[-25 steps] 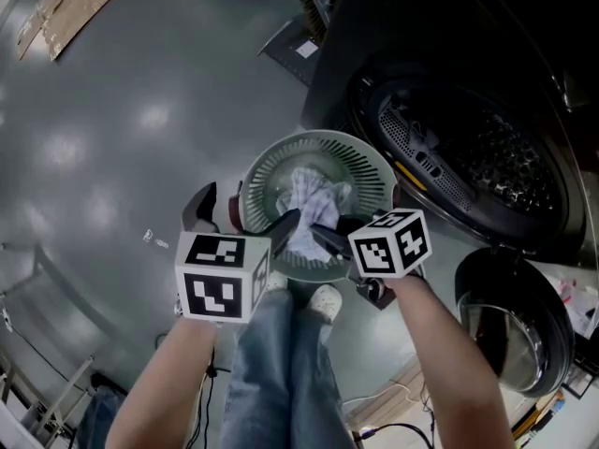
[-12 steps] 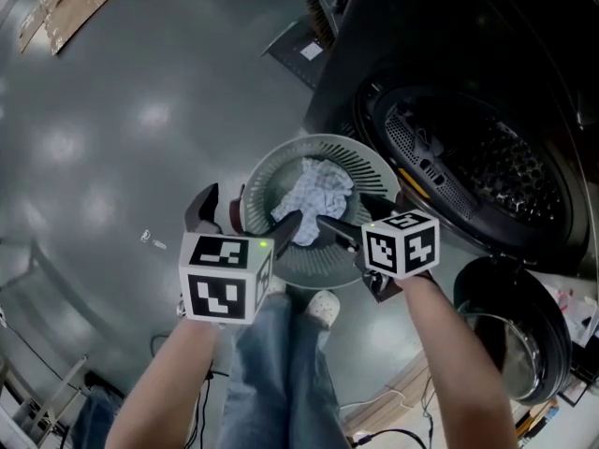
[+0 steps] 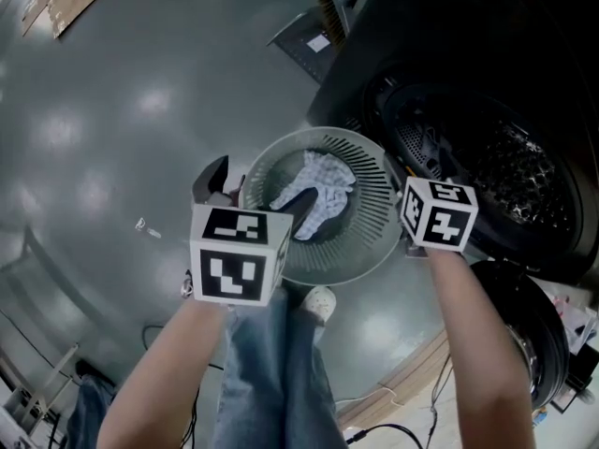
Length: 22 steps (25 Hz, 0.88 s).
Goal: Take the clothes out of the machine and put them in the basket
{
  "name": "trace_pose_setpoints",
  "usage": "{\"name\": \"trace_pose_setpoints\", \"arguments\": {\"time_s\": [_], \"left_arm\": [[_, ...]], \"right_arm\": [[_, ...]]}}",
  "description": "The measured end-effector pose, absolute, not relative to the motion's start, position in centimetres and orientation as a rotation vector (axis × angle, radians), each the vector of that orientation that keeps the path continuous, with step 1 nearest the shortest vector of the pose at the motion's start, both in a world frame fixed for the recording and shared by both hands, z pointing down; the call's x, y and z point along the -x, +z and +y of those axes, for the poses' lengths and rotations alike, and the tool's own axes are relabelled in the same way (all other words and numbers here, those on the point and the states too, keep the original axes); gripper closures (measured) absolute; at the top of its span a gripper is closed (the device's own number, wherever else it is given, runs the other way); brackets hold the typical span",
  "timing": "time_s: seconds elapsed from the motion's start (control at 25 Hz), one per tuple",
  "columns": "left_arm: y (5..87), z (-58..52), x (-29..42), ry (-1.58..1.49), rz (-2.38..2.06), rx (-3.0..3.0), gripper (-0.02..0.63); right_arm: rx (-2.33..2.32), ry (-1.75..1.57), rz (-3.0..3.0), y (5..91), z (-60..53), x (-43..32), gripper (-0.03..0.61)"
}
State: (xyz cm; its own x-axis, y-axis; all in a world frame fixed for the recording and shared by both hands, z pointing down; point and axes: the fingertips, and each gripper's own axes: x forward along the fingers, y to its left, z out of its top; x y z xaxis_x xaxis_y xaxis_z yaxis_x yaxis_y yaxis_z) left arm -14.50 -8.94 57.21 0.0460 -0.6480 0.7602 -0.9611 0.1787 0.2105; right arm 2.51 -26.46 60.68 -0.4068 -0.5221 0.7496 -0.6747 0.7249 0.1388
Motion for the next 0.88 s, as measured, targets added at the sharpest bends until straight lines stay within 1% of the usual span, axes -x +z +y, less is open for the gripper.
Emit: {"name": "trace_pose_setpoints", "arguments": {"time_s": [0.08,0.32,0.48,0.52,0.56,0.6,0.64,0.68,0.72,0.88], "left_arm": [[57.3,-9.3,14.4,0.501,-1.682,-1.545,0.051],[58.5,-10.1,13.4,0.524,-1.665,-1.563,0.051],[59.5,-10.9,13.1,0.532,-1.659,-1.568,0.051],[59.7,-11.0,13.0,0.534,-1.656,-1.567,0.051],[59.8,-11.1,12.8,0.536,-1.652,-1.567,0.051],[60.0,-11.1,12.6,0.538,-1.647,-1.568,0.051],[60.0,-11.1,12.4,0.54,-1.643,-1.569,0.051],[60.0,-11.2,12.2,0.541,-1.639,-1.571,0.051],[60.0,-11.2,12.0,0.542,-1.637,-1.572,0.051],[59.2,-11.5,12.0,0.536,-1.641,-1.571,0.051]], "right_arm": [[-0.976,0.162,-2.062,60.5,-28.5,-3.7,0.15],[-0.982,0.152,-1.996,62.4,-32.5,-5.7,0.15],[-0.932,0.262,-1.957,64.5,-33.3,-6.3,0.149],[-0.914,0.29,-1.965,64.8,-33.2,-6.1,0.166],[-0.889,0.3,-1.977,64.8,-32.9,-5.9,0.238],[-0.864,0.29,-1.988,64.7,-32.7,-5.8,0.261],[-0.845,0.263,-1.994,64.3,-32.6,-5.7,0.326],[-0.84,0.232,-1.993,63.8,-32.6,-5.7,0.474],[-0.85,0.221,-1.989,63.4,-32.7,-5.8,0.532],[-0.907,0.308,-2.028,62.3,-32.2,-6.1,0.534]]}}
